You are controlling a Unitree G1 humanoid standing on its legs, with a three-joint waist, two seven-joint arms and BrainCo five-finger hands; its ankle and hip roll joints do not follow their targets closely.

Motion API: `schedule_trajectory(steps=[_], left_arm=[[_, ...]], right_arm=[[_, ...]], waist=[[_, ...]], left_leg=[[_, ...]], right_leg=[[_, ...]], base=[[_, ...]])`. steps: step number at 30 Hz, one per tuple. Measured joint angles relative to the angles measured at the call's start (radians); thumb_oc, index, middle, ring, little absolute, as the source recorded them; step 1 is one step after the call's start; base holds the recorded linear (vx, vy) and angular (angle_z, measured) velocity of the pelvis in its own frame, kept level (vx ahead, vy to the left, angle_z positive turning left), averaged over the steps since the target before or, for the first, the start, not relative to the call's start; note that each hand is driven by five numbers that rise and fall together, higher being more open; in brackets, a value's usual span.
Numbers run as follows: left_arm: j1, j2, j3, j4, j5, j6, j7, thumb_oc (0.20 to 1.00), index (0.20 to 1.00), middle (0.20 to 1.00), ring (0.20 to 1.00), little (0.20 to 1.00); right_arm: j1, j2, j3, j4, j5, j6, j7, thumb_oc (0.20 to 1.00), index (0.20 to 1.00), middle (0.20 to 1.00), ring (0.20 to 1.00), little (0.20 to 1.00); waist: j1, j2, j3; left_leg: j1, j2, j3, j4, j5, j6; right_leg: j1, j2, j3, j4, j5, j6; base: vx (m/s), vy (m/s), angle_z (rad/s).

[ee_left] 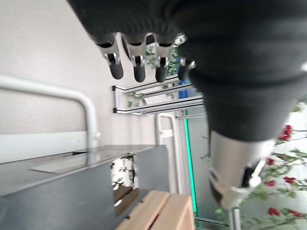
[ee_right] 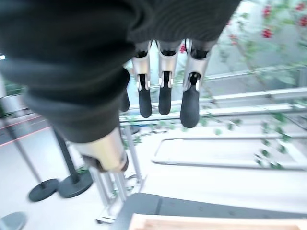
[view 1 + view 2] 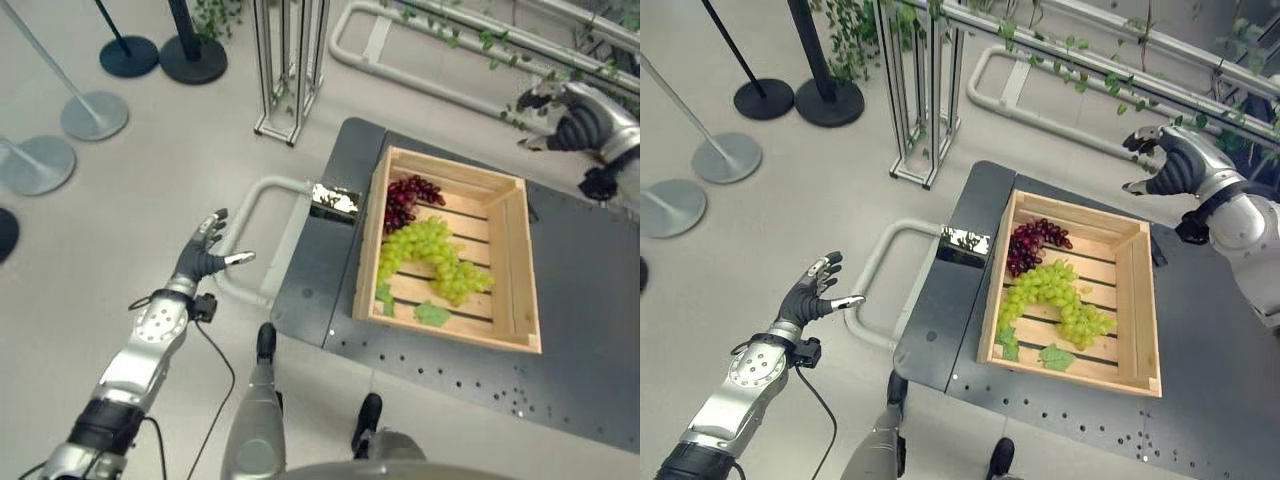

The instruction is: Pick up the fruits from the basket on one side to the basket on the other side

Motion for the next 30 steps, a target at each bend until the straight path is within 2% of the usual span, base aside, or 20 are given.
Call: schedule_trajectory(steps=[8, 9, 10, 11, 17, 18, 19, 21, 22, 23, 25, 30], left_arm=[[0.009, -0.03, -0.004, 0.0, 0.0, 0.0, 0.0, 1.0, 1.0, 1.0, 1.0, 1.0], [0.009, -0.03, -0.007, 0.0, 0.0, 0.001, -0.001, 1.0, 1.0, 1.0, 1.0, 1.0], [0.011, -0.033, -0.007, 0.0, 0.0, 0.001, 0.0, 1.0, 1.0, 1.0, 1.0, 1.0], [0.011, -0.034, -0.007, 0.0, 0.0, 0.0, 0.0, 1.0, 1.0, 1.0, 1.0, 1.0], [0.042, -0.104, -0.009, 0.001, -0.012, 0.0, 0.021, 1.0, 1.0, 1.0, 1.0, 1.0], [0.059, -0.123, 0.001, 0.001, -0.027, -0.001, 0.028, 1.0, 1.0, 1.0, 1.0, 1.0], [0.066, -0.146, 0.001, 0.008, -0.049, -0.001, 0.04, 1.0, 1.0, 1.0, 1.0, 1.0], [0.083, -0.166, -0.005, 0.009, -0.064, -0.001, 0.049, 1.0, 1.0, 1.0, 1.0, 1.0], [0.092, -0.181, -0.004, 0.015, -0.081, 0.0, 0.057, 1.0, 1.0, 1.0, 1.0, 1.0], [0.092, -0.19, -0.008, 0.02, -0.088, 0.0, 0.062, 1.0, 1.0, 1.0, 1.0, 1.0], [0.093, -0.204, -0.008, 0.033, -0.093, 0.0, 0.074, 1.0, 1.0, 1.0, 1.0, 1.0], [0.092, -0.241, -0.009, 0.05, -0.11, -0.001, 0.102, 1.0, 1.0, 1.0, 1.0, 1.0]], right_arm=[[0.021, 0.0, -0.002, -0.002, 0.002, 0.001, 0.015, 0.2, 0.2, 0.2, 0.2, 0.2], [0.021, 0.0, -0.002, -0.002, 0.002, 0.001, 0.015, 0.526, 0.526, 0.526, 0.526, 0.526], [0.021, 0.002, -0.002, 0.0, 0.011, 0.001, 0.015, 0.953, 0.953, 0.953, 0.953, 0.953], [0.021, 0.002, -0.002, 0.001, 0.018, 0.001, 0.015, 1.0, 1.0, 1.0, 1.0, 1.0], [0.162, 0.122, -0.088, 0.037, 0.04, 0.015, -0.004, 1.0, 1.0, 1.0, 1.0, 1.0], [0.226, 0.222, -0.177, 0.063, 0.04, 0.007, -0.026, 1.0, 1.0, 1.0, 1.0, 1.0], [0.261, 0.294, -0.203, 0.105, 0.038, 0.018, -0.056, 1.0, 1.0, 1.0, 1.0, 1.0], [0.304, 0.375, -0.197, 0.169, 0.026, 0.03, -0.072, 1.0, 1.0, 1.0, 1.0, 1.0], [0.325, 0.45, -0.197, 0.209, 0.017, 0.041, -0.095, 1.0, 1.0, 1.0, 1.0, 1.0], [0.349, 0.474, -0.175, 0.218, 0.016, 0.05, -0.097, 1.0, 1.0, 1.0, 1.0, 1.0], [0.364, 0.591, -0.177, 0.299, 0.009, 0.054, -0.137, 1.0, 1.0, 1.0, 1.0, 1.0], [0.349, 0.724, -0.169, 0.452, 0.01, 0.06, -0.227, 1.0, 1.0, 1.0, 1.0, 1.0]], waist=[[-0.005, 0.006, -0.006], [-0.004, 0.007, -0.009], [-0.003, 0.01, -0.013], [-0.003, 0.01, -0.013], [-0.002, 0.014, -0.021], [0.0, 0.01, -0.028], [0.0, 0.01, -0.029], [0.003, 0.019, -0.031], [0.0, 0.023, -0.03], [0.003, 0.034, -0.028], [0.002, 0.044, -0.023], [0.016, 0.076, 0.002]], left_leg=[[0.0, -0.001, 0.004, -0.005, -0.003, 0.0], [0.0, -0.002, 0.005, -0.005, -0.003, 0.0], [0.0, -0.002, 0.006, -0.005, -0.002, 0.0], [0.0, -0.002, 0.006, -0.005, -0.002, 0.0], [-0.011, -0.002, 0.005, -0.005, -0.003, 0.0], [-0.014, -0.002, 0.002, -0.006, -0.003, -0.001], [-0.014, -0.004, -0.001, -0.005, -0.003, -0.001], [-0.024, -0.005, -0.004, -0.005, -0.003, -0.001], [-0.028, -0.004, -0.005, -0.005, -0.003, -0.001], [-0.036, -0.005, -0.005, -0.004, -0.002, 0.0], [-0.041, -0.007, -0.007, -0.003, -0.001, 0.001], [-0.048, -0.008, -0.008, -0.002, -0.001, 0.001]], right_leg=[[-0.002, -0.002, 0.001, -0.004, 0.0, 0.0], [-0.002, -0.002, 0.001, -0.005, 0.0, 0.0], [-0.002, -0.002, 0.001, -0.006, 0.0, -0.001], [-0.001, -0.001, 0.001, -0.008, -0.001, -0.001], [-0.009, 0.0, 0.0, -0.012, -0.002, -0.001], [-0.012, 0.0, -0.001, -0.008, -0.005, -0.002], [-0.012, -0.001, -0.003, -0.005, -0.009, -0.002], [-0.02, -0.001, -0.005, -0.004, -0.011, -0.001], [-0.025, -0.001, -0.005, -0.001, -0.012, -0.001], [-0.029, -0.001, -0.005, 0.0, -0.012, -0.001], [-0.03, -0.001, -0.009, 0.0, -0.012, -0.001], [-0.038, -0.001, -0.02, 0.0, -0.013, 0.0]], base=[[0.0, 0.0, 0.0], [0.0, 0.0, 0.0], [0.0, 0.0, 0.0], [0.0, 0.0, 0.0], [-0.01, -0.001, 0.0], [-0.03, -0.005, 0.06], [-0.03, 0.002, 0.08], [-0.01, 0.003, 0.04], [0.0, 0.0, 0.0], [0.0, 0.0, 0.0], [-0.02, -0.002, 0.04], [-0.01, 0.002, 0.02]])
